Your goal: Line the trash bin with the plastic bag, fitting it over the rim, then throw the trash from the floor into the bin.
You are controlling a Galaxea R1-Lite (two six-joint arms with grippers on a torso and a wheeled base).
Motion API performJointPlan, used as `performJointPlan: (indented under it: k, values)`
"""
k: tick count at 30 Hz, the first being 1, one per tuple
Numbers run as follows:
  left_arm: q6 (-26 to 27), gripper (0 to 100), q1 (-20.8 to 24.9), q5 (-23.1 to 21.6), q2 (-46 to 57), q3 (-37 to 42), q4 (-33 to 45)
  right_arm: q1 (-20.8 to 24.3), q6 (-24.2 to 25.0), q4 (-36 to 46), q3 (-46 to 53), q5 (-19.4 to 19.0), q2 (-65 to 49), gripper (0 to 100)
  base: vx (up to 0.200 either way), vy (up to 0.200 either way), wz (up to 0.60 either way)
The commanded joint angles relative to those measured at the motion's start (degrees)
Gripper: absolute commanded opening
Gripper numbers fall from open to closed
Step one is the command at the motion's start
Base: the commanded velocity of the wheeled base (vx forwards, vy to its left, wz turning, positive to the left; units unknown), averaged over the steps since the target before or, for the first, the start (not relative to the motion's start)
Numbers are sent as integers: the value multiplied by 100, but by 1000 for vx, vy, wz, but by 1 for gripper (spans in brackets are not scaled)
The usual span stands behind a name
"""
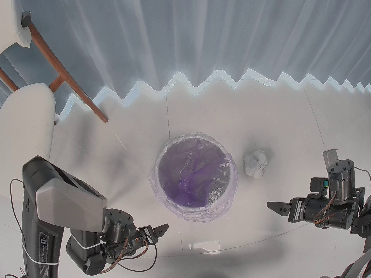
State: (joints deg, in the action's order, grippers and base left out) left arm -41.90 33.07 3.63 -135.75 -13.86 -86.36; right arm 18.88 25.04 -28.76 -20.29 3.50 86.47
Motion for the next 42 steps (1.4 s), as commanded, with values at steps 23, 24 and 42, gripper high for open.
performJointPlan:
  k: [23, 24, 42]
  values:
    - [595, 100, -231, 32, -1340, -2367, 559, 10, 1, -95, -46, 2, 10, 100, 0, 0, 0]
    - [595, 100, -266, 85, -1340, -2446, 647, 10, 1, -95, -54, 2, 2, 100, 0, 0, 0]
    - [973, 0, -785, 173, -1260, -3632, 2141, 1, 10, -95, -54, 2, 2, 100, 0, 0, 0]
